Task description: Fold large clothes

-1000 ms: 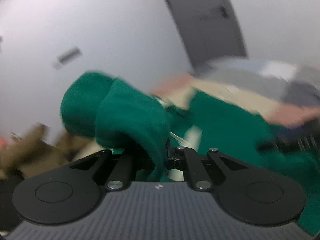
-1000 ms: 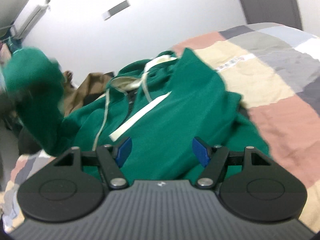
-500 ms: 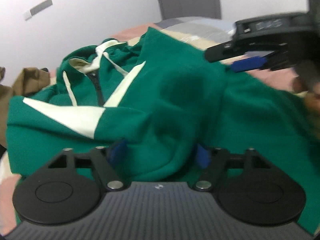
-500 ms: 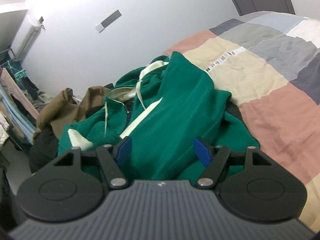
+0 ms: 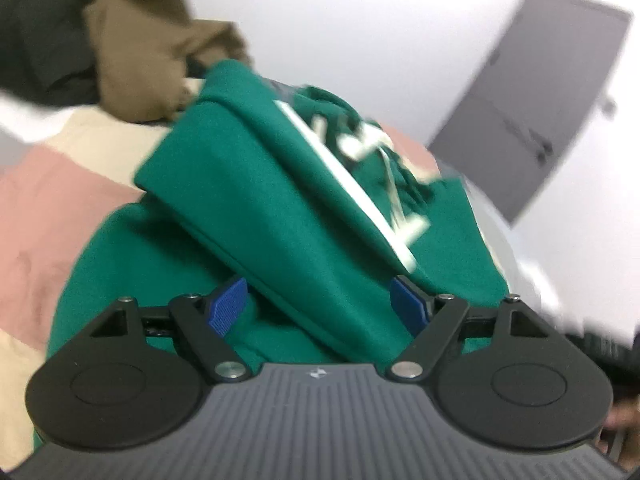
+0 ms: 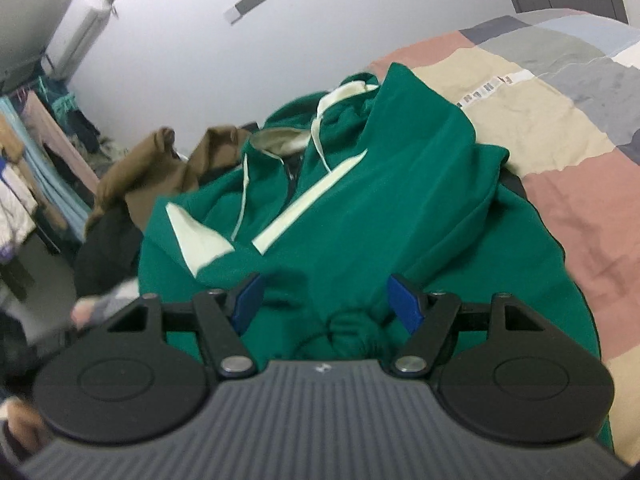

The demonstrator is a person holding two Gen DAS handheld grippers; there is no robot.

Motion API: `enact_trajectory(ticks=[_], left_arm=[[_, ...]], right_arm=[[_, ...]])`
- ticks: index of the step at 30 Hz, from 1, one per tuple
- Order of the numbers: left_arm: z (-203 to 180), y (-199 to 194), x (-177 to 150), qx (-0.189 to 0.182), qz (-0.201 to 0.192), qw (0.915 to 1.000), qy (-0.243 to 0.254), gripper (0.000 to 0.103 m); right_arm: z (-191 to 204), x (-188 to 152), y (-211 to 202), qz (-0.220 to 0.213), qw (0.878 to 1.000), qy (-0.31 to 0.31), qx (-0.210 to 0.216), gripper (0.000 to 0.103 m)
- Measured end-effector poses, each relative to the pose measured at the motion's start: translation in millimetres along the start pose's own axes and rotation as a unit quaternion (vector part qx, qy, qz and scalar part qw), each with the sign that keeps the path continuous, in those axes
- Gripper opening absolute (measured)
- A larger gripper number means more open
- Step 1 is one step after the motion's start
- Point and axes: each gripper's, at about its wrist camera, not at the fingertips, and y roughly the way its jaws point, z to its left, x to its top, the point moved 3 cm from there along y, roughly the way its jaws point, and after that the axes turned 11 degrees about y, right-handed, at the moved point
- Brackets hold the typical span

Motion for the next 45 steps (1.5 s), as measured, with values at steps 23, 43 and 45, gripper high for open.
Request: enact_trajectory(ticks=[23,43,45], left_arm=[[92.0,9.5,40.9,0.087,-0.086,0.9855,-0.118,0.009],[79.6,16.6,29.1,0.18,-0.029,0.9825,-0.037,0.041],[70.8,12.0,29.5,0.184,-0.031,0.9822,-0.024,0.055]], right_arm=[[72.6,-32.3,22.3,0.002,0.99,-0.129,0.054,0.039],[76.9,-54.1,62.5,0.053,0.987,-0.149,0.0,0.046],[78.1,-53.9,57.3,0.051,0.987,-0.152,0.003,0.05]])
